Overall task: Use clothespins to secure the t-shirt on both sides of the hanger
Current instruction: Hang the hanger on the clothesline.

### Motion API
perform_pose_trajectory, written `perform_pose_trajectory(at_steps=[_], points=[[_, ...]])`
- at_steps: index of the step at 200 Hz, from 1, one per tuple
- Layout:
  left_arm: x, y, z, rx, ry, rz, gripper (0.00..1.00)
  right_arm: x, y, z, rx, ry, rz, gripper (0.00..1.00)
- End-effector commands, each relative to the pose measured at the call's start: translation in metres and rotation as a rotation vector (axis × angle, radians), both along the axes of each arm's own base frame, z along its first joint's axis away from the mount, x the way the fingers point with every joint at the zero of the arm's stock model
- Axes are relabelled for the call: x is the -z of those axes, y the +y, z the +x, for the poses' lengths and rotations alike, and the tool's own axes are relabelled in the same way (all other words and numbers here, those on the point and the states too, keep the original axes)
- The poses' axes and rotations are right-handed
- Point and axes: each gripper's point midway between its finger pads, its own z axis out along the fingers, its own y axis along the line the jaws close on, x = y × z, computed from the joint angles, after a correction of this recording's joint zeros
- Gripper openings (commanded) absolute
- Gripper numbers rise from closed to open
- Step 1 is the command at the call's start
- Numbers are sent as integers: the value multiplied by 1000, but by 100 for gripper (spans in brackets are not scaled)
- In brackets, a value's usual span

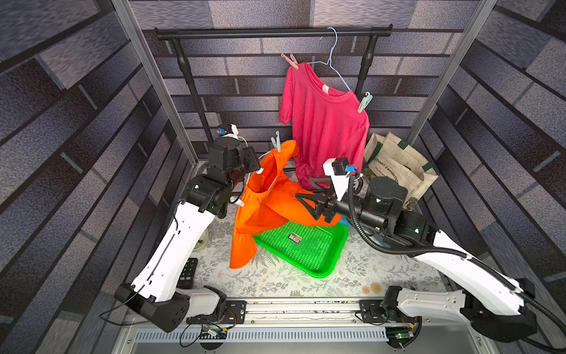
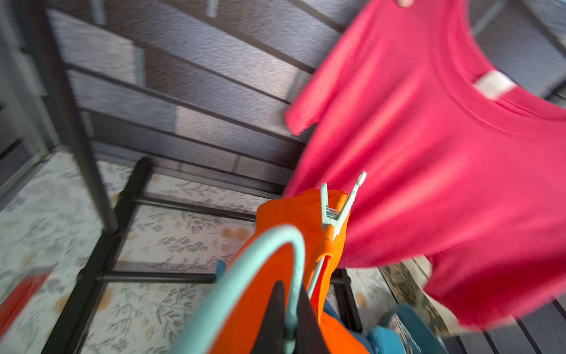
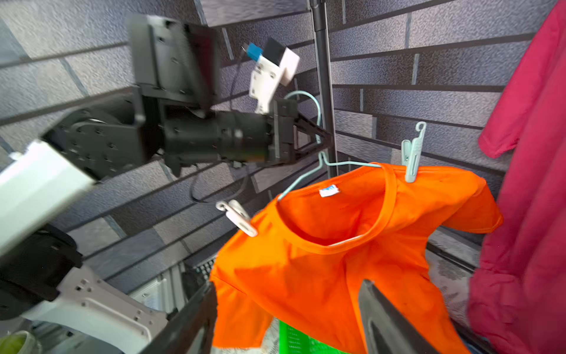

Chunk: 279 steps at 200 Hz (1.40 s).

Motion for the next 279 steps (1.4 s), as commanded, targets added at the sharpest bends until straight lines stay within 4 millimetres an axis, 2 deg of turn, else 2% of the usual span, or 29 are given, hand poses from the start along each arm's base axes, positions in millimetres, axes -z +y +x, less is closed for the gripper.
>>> perform_pose_trajectory(at_steps=[1, 20, 46, 64, 83, 101, 118, 162, 214, 225, 235, 242, 250, 257, 260, 268, 273, 279], points=[[-22, -38, -44, 362, -115, 54, 0, 46, -7, -4, -119, 92, -189, 64], [-22, -42, -67, 455, -130, 82, 0, 44, -15, 2, -146, 82, -228, 56], [-25, -41, -94, 532, -185, 121, 0, 46, -32, 19, -136, 114, -263, 46], [-27, -36, -105, 546, -208, 157, 0, 39, -43, 23, -145, 130, -223, 46], [-25, -34, -112, 562, -204, 185, 0, 22, -54, 19, -145, 101, -180, 47], [-22, -36, -116, 592, -191, 198, 0, 10, -59, 12, -164, 85, -152, 48], [-21, -39, -119, 620, -189, 195, 0, 7, -58, 9, -199, 97, -150, 51], [-29, -45, -132, 691, -206, 171, 0, 30, -43, 13, -294, 199, -162, 54], [-32, -50, -139, 744, -211, 147, 0, 61, -43, 10, -297, 261, -166, 51], [-34, -51, -141, 761, -213, 139, 0, 65, -44, 9, -294, 270, -167, 48], [-36, -52, -142, 769, -219, 131, 0, 67, -44, 8, -300, 278, -161, 41], [-36, -52, -141, 770, -221, 127, 0, 67, -43, 7, -310, 285, -153, 31], [-38, -52, -141, 766, -224, 123, 0, 67, -42, 5, -319, 292, -141, 14], [-39, -52, -140, 765, -226, 119, 0, 66, -41, 4, -322, 293, -131, 3], [-39, -52, -139, 764, -224, 118, 0, 65, -41, 4, -325, 291, -126, 0], [-39, -53, -138, 764, -220, 113, 0, 64, -41, 3, -325, 289, -116, 0], [-39, -53, -137, 763, -218, 108, 8, 63, -41, 3, -321, 283, -110, 0], [-40, -53, -135, 755, -217, 105, 31, 61, -42, 4, -311, 277, -102, 0]])
